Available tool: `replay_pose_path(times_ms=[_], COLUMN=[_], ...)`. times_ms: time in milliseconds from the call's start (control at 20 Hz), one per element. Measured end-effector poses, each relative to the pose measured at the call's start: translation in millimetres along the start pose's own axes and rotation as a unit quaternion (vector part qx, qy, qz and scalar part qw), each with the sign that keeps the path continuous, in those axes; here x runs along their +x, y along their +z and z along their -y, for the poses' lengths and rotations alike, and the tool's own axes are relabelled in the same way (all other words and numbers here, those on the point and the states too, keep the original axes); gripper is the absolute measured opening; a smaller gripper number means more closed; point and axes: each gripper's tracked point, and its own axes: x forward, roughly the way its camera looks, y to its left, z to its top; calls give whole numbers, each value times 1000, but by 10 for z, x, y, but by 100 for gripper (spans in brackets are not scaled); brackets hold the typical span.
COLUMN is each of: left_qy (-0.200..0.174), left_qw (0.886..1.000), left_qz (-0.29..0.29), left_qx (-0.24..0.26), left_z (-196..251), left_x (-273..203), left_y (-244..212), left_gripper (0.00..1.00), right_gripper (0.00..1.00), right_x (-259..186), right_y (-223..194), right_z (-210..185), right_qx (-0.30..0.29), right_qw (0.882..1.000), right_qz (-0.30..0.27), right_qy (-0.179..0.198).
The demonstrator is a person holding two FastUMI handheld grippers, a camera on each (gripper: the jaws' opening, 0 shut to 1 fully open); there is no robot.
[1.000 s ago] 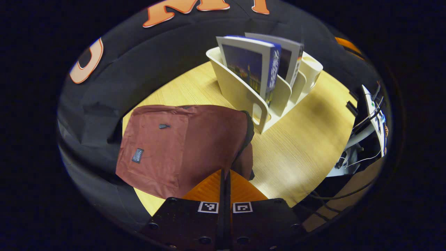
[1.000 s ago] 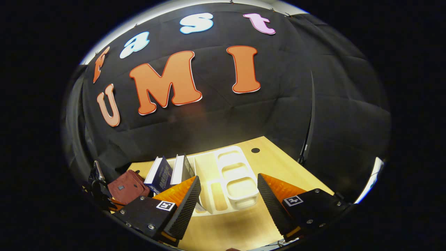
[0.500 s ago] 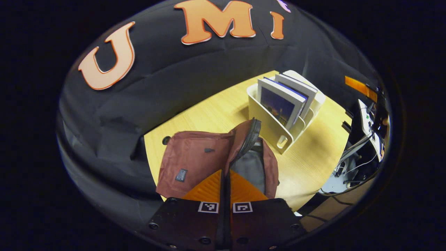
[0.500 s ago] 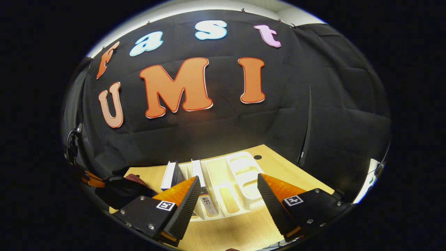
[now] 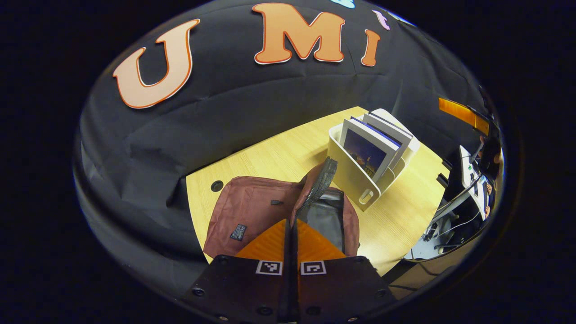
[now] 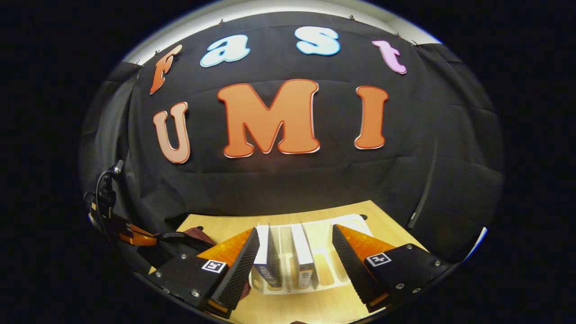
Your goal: Open the schoolbag, grab two books from the bookshelf and put them into the schoolbag.
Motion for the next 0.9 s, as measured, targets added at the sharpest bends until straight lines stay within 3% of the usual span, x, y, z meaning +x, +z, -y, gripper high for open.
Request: replay_pose_path(times_ms=[150,250,450,550,700,900], left_qy=[-6,-10,-9,-6,-4,-8], left_qw=[1000,1000,1000,1000,1000,1000], left_qz=[0,-1,1,3,3,-2], left_qx=[-4,-7,-2,-1,2,-1], left_z=[11,15,0,-12,-50,-92], left_x=[-3,-5,-15,-9,-11,-9], left_y=[-18,-30,-5,14,24,9], left_gripper=[1,1,1,1,1,1], right_gripper=[97,96,98,97,98,98], right_x=[226,398,613,738,982,1233], right_y=[124,122,-201,-384,-604,-934], right_z=[-394,-665,-839,-776,-687,-599], right_qx=[-39,-63,-65,-68,-86,-88], right_qw=[996,986,945,920,894,875], right_qz=[-73,-137,-303,-376,-436,-476], right_qy=[44,76,107,89,59,28])
